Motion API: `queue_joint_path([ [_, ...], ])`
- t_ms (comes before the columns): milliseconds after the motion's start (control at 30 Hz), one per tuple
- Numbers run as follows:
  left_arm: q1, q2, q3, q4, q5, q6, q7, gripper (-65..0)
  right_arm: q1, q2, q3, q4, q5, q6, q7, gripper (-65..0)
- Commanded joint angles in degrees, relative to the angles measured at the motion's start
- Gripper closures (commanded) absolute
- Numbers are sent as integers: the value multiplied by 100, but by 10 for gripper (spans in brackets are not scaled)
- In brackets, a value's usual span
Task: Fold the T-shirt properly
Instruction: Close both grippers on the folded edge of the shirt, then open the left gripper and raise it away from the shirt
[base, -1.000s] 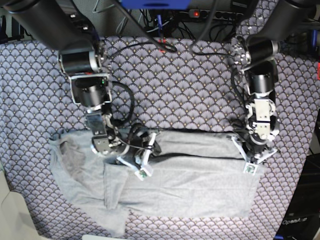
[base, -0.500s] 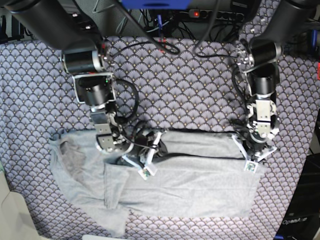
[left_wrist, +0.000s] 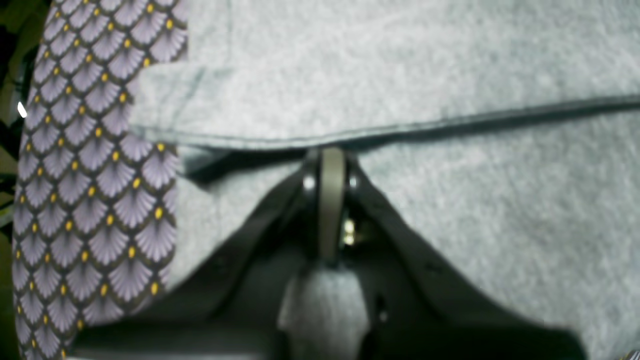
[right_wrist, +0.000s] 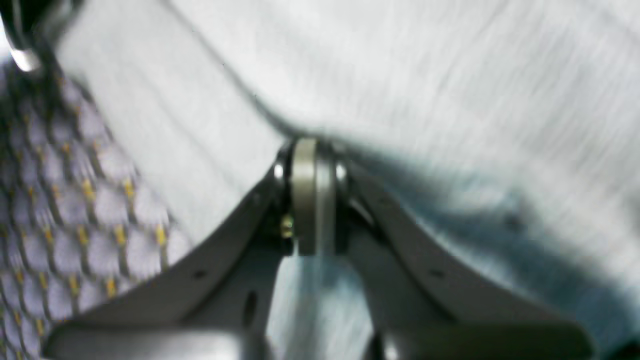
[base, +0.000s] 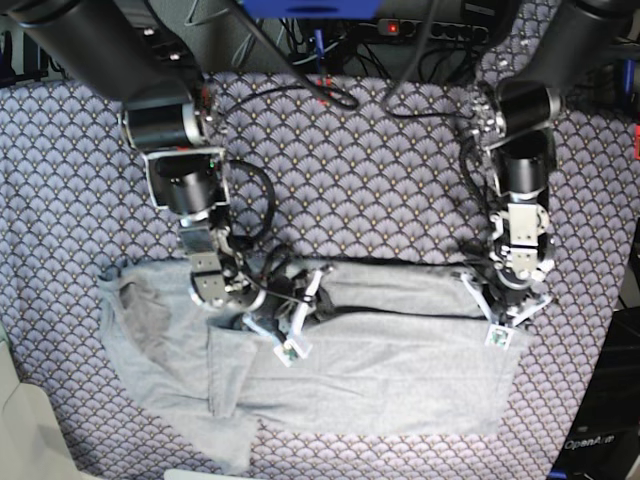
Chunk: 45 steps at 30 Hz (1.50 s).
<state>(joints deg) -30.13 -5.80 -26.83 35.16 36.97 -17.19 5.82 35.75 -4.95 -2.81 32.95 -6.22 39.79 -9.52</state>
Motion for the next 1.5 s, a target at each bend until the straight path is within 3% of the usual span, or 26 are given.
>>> queue_joint_path([
  [0, -297, 48, 15, -4, -44, 167, -279, 0, 386, -46, -5, 68, 99, 21, 279, -33],
  [67, -517, 136, -12, -206, -62, 686, -578, 0, 649, -37, -14, -143, 90, -1, 482, -33],
  [133, -710, 189, -99, -241, -247, 1345, -807, 0, 1010, -19, -14, -469, 90, -370, 684, -33],
  [200, -807, 207, -284, -83, -589, 1697, -833, 0, 1212, 69, -5, -609, 108, -485, 693, -31],
  [367, -719, 268, -310, 700, -888, 1433, -429, 0, 1036, 209, 4, -398, 108, -485, 271, -29],
  [800, 591, 312, -310, 2854, -871, 273, -7, 0, -845, 280, -14, 1931, 99, -467, -125, -31],
  [1167, 1962, 312, -310, 3829, -871, 185, 134, 0, -924, 262, -14, 1615, 99, -467, -99, -30],
  [1300, 2481, 312, -328, 4401, -923, 185, 582, 0, -722, 262, -14, 1035, 108, -467, -55, -29],
  [1467, 3026, 312, -363, 5104, -932, 185, 1119, 0, -405, 271, -14, 85, 108, -467, 525, -30],
])
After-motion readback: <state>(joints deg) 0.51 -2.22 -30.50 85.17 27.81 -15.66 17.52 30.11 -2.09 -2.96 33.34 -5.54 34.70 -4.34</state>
